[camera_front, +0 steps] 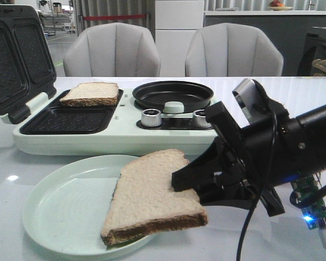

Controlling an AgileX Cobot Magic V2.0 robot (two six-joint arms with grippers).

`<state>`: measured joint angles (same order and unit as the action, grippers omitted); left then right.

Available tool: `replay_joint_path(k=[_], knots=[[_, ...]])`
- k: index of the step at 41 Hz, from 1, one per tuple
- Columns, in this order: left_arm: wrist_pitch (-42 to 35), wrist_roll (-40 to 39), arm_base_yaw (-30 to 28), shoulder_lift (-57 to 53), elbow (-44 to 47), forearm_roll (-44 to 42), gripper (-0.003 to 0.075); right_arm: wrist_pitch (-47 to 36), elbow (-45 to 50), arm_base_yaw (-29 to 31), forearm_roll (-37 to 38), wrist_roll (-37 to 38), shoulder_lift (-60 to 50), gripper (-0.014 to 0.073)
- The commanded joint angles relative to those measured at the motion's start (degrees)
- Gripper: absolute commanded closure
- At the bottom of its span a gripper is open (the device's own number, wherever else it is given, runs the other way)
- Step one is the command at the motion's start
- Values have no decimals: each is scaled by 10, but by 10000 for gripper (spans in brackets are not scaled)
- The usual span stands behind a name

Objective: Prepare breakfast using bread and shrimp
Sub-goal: 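Grasp the second bread slice with the right gripper and lift it, then lower the bread into the nearer plate well with the right gripper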

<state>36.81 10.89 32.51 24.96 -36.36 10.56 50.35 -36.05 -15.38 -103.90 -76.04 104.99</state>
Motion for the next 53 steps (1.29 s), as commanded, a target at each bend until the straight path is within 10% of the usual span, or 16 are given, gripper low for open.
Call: replay_joint_path(k=[1, 29, 53], knots=[[-49, -1, 2, 3, -17, 10, 261, 58, -10, 0, -27, -5, -44, 520], [-53, -1, 2, 3, -17, 10, 261, -12, -131, -40, -27, 39, -157, 520], [-53, -1, 2, 3, -17, 10, 261, -128, -445, -126, -21, 139, 70, 520]])
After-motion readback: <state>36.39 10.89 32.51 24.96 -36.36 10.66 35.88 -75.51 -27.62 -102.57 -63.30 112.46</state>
